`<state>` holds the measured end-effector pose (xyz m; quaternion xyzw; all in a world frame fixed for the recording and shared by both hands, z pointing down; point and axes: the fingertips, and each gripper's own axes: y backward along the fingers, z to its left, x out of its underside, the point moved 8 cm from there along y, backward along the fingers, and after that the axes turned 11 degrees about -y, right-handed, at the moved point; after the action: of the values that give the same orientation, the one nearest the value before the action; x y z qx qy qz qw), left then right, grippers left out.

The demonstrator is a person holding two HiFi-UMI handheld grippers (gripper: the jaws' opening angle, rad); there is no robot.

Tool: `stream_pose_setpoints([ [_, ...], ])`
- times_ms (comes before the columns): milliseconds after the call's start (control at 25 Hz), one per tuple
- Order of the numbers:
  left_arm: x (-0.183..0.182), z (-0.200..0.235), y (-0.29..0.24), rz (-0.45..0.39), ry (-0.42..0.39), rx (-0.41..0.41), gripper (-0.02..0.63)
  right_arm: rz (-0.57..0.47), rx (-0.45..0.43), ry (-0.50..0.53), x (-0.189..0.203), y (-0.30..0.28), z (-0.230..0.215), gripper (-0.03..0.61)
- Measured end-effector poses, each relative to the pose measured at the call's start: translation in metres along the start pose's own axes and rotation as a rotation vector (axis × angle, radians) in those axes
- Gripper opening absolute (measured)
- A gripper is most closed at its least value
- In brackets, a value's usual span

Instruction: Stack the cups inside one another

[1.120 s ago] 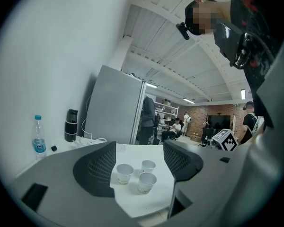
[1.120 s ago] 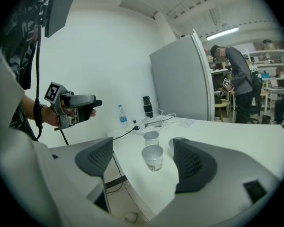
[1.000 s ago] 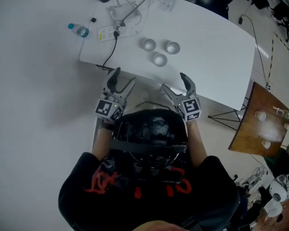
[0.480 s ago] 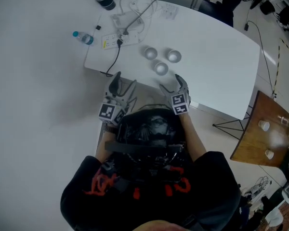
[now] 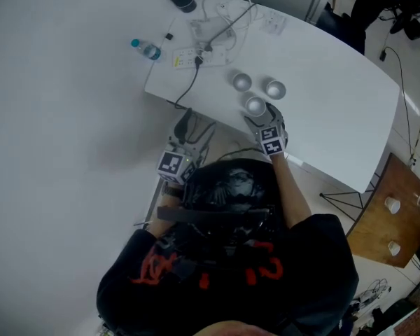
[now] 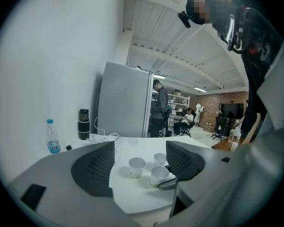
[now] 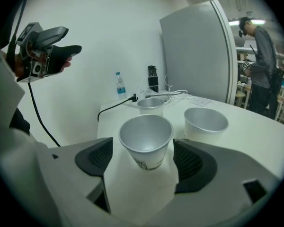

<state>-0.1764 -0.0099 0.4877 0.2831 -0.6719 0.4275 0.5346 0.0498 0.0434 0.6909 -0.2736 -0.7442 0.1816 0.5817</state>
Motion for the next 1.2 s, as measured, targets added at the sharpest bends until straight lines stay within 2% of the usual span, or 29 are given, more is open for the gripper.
stream_pose_setpoints([
  [160, -0.002, 0.004, 0.001, -0.003, 0.006, -0.016, 0.341, 0.013, -0.009, 0.017, -0.01, -0.015, 0.001, 0.405],
  [200, -0.003, 0.005, 0.001, -0.007, 0.008, -0.016, 0.341, 0.016, -0.007, 0.02, -0.012, -0.016, 0.001, 0.373],
  [240, -0.004, 0.006, 0.002, -0.012, 0.011, -0.017, 0.341, 0.02, -0.007, 0.022, -0.013, -0.017, 0.001, 0.37],
  [440, -0.005, 0.011, 0.001, -0.038, 0.023, -0.008, 0.336, 0.002, -0.026, 0.011, -0.018, 0.0, 0.004, 0.364],
  [680, -0.009, 0.016, -0.009, -0.064, 0.043, 0.033, 0.327, -0.102, -0.072, -0.043, -0.049, 0.054, 0.017, 0.364],
  [840, -0.01, 0.011, -0.019, -0.075, 0.028, 0.101, 0.315, -0.195, -0.101, -0.061, -0.08, 0.098, 0.026, 0.364],
  [1000, -0.019, 0.011, -0.027, -0.124, 0.046, 0.126, 0.31, -0.282, -0.078, -0.054, -0.114, 0.137, 0.026, 0.364],
  [1200, -0.022, 0.015, -0.031, -0.133, 0.02, 0.144, 0.3, -0.332, -0.037, 0.004, -0.139, 0.158, 0.015, 0.364],
])
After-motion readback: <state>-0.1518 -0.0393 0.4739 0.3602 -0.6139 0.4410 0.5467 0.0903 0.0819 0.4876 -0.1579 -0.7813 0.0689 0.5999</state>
